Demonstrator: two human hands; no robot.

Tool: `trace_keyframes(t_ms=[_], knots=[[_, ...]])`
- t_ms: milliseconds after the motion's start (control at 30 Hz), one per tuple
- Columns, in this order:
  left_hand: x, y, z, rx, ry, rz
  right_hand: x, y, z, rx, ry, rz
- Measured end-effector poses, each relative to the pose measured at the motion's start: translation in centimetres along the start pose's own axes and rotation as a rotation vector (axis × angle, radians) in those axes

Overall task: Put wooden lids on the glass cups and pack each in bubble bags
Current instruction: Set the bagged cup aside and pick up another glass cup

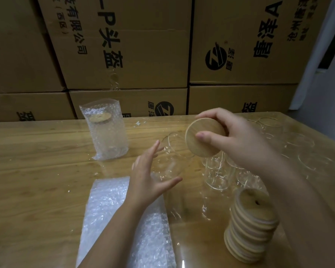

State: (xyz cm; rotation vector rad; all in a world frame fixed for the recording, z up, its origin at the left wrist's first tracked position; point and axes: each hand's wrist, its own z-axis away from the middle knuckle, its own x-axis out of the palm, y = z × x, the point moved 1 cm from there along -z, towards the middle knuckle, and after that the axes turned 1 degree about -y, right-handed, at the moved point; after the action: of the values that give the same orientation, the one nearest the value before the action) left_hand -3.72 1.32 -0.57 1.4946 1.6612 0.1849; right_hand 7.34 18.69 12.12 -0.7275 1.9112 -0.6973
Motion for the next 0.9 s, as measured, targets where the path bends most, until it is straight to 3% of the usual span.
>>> trace_keyframes(t_ms=[233,600,900], knots=[[0.3,-0.3,0.0,0.003,-0.014,0.043,2.1,0.4,-2.8,0.034,-0.139,-0.1],[0.3,-0.3,0.2,-0.01,-0.011,0.111,2.9,-0.2,-2.0,-0.099,-0.131,0.277],[0.4,-0.5,0.1,-0.041,0.037,0.146,3.2,-0.6,-1.9,-0.087,-0.207,0.355]])
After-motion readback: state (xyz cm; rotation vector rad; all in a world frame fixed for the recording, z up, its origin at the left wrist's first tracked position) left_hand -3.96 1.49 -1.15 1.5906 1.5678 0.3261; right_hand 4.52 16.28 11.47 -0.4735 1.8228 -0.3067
